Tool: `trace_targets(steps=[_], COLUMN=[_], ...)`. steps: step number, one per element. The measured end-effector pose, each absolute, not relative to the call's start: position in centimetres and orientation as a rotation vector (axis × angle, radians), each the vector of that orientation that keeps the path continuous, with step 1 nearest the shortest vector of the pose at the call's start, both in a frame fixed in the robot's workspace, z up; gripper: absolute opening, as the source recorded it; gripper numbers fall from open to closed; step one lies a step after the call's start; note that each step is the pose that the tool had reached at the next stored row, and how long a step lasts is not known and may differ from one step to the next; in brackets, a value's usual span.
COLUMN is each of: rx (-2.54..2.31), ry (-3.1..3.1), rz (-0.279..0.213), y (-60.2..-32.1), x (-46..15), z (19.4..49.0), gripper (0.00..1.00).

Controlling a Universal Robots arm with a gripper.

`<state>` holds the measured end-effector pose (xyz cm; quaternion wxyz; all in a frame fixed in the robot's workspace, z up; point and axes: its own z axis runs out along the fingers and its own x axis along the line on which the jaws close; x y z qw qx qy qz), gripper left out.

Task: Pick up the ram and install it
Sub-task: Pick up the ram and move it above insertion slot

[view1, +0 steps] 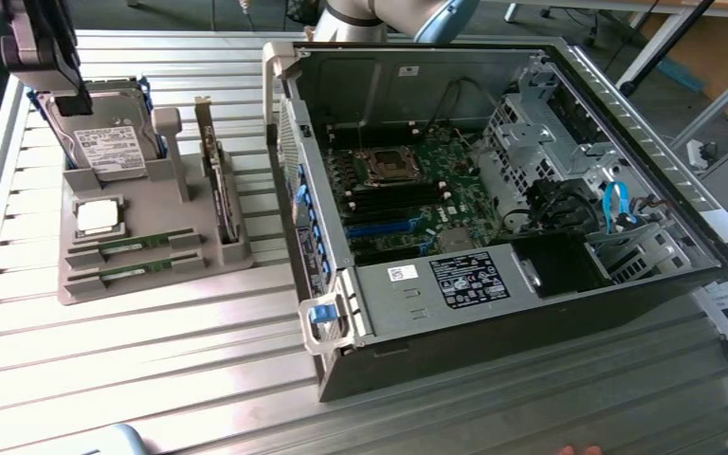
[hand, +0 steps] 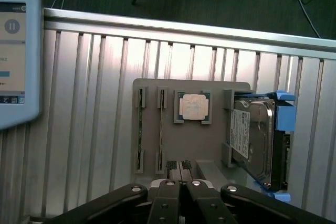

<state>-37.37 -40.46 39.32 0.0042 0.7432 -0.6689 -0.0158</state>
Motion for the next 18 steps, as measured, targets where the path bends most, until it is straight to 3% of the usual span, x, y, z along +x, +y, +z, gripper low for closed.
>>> trace_targets(steps=[18], rx=[2.331], ry=[-2.096], rz=[-0.046], y=[-40.47], x=[-37.38], z=[38.63], gripper=[0.11])
